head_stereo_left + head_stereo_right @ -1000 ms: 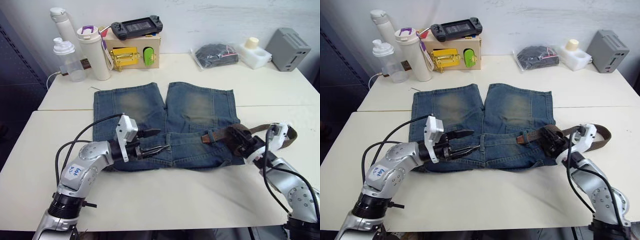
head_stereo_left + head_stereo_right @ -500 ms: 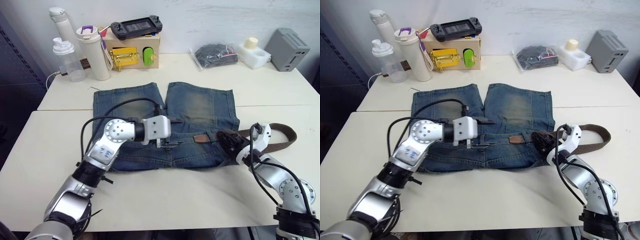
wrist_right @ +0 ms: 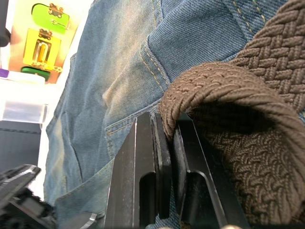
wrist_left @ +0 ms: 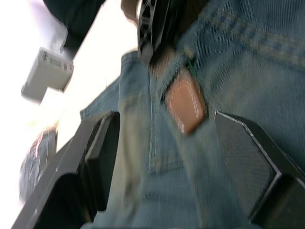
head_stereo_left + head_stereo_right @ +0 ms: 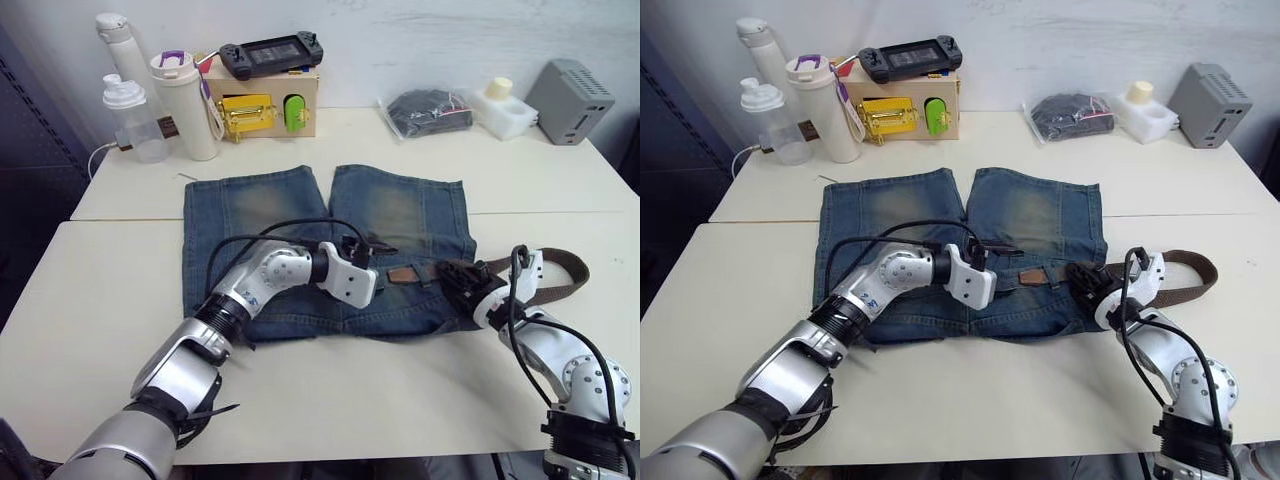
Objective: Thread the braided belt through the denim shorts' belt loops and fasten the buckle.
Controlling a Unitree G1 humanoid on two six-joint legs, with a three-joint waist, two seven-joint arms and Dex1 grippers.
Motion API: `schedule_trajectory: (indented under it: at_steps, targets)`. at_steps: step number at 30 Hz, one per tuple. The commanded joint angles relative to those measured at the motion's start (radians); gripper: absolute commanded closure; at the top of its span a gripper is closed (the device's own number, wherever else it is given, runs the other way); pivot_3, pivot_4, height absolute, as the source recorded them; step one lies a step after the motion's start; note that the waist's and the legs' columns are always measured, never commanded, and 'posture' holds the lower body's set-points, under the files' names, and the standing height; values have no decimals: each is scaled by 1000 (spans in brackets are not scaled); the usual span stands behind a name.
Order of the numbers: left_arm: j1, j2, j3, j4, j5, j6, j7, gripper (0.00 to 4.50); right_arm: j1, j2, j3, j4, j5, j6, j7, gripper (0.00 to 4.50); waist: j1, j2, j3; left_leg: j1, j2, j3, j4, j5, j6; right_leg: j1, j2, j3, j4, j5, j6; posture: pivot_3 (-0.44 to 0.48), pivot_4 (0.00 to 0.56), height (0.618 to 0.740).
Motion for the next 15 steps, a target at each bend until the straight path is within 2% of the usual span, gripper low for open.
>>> schedule_trajectory:
  at_steps: [1, 10, 15]
  targets:
    - [-3, -24, -27, 60, 55, -50, 51, 1003, 38, 32, 20, -5, 50, 15, -24, 4500, -2, -1, -1, 0, 0, -1, 0, 0, 0, 0, 0, 0, 0, 0, 0, 0, 150, 646]
    - [-46, -52, -50, 137, 197, -51, 240, 1003, 72, 47, 38, -68, 122, -6, -79, 4500, -12, -3, -2, 0, -1, -6, 0, 0, 0, 2, 4, 3, 1, 0, 1, 0, 150, 646]
    - [-49, -59, -46, 151, 203, -61, 267, 1003, 75, 45, 46, -73, 130, -16, -90, 4500, -12, -3, -2, 0, -1, -7, 0, 0, 0, 2, 7, 5, 1, 1, 1, 0, 150, 646]
